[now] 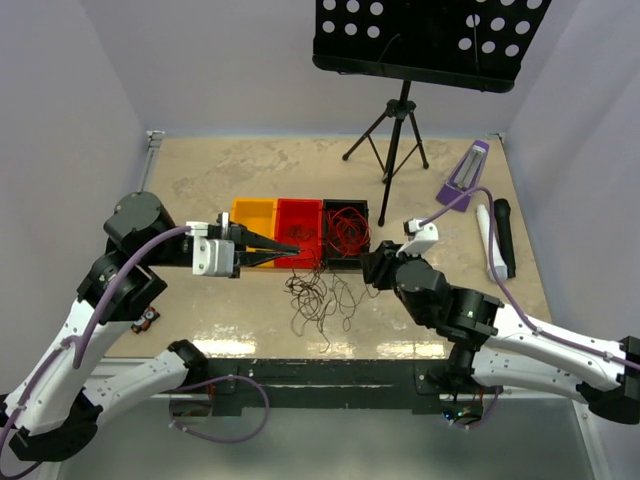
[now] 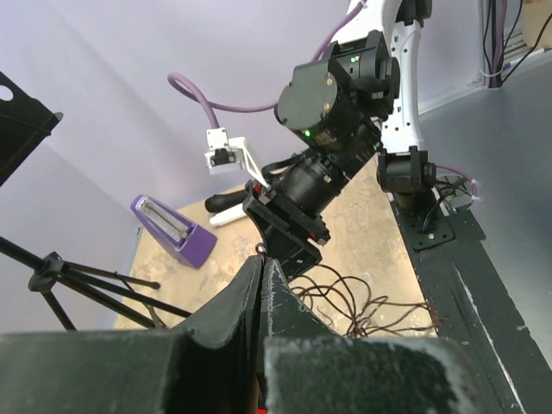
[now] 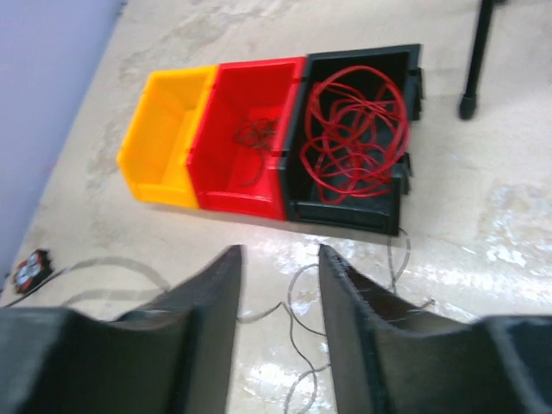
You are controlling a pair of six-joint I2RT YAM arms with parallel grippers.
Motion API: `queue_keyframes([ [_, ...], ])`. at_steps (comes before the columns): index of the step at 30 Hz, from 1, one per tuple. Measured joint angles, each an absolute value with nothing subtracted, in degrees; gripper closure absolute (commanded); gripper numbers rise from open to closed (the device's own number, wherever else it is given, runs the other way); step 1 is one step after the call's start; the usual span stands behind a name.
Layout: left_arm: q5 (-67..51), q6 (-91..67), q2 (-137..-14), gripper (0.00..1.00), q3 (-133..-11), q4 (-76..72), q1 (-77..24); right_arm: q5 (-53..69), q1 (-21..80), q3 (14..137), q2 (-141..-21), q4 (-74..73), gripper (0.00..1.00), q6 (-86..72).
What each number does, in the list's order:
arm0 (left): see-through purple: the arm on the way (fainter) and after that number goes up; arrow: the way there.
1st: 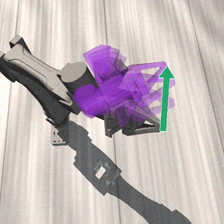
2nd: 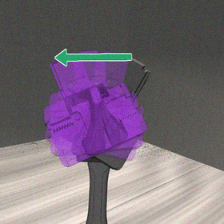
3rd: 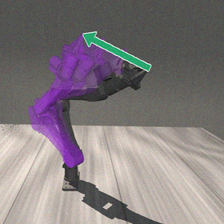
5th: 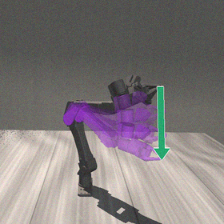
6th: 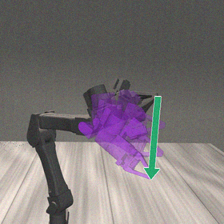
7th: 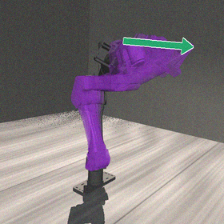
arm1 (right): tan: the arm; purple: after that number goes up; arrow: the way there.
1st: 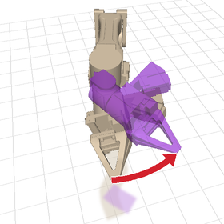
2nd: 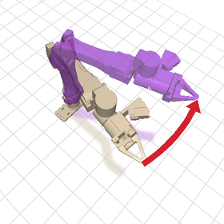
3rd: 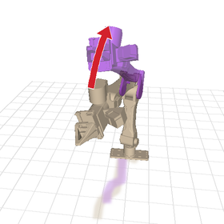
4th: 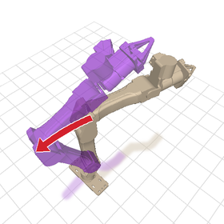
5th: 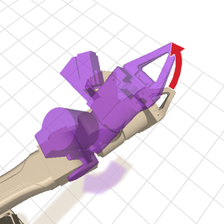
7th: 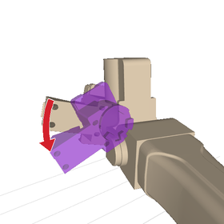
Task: Untangle the cables
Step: Untie the cable.
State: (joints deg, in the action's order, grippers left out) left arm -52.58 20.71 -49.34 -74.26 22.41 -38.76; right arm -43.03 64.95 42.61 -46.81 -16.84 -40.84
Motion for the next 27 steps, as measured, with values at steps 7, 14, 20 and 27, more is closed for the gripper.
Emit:
queue_keyframes([
  [7,-52.3,24.1,-49.2,0.92,-73.5,23.8,-38.8,-35.0,64.9,42.6,-41.0,-12.1,0.41,-35.6],
  [14,-50.9,32.9,-49.2,0.95,-71.7,30.2,-38.8,-35.1,64.9,45.9,-46.0,-13.4,0.41,-34.7],
  [20,-47.0,44.8,-47.5,1.00,-68.1,39.6,-38.8,-35.4,64.9,46.6,-60.8,-17.4,0.41,-41.6],
  [27,-38.6,58.2,-44.2,1.00,-59.4,52.0,-38.8,-35.4,64.9,45.3,-72.5,-22.3,0.39,-50.5],
])
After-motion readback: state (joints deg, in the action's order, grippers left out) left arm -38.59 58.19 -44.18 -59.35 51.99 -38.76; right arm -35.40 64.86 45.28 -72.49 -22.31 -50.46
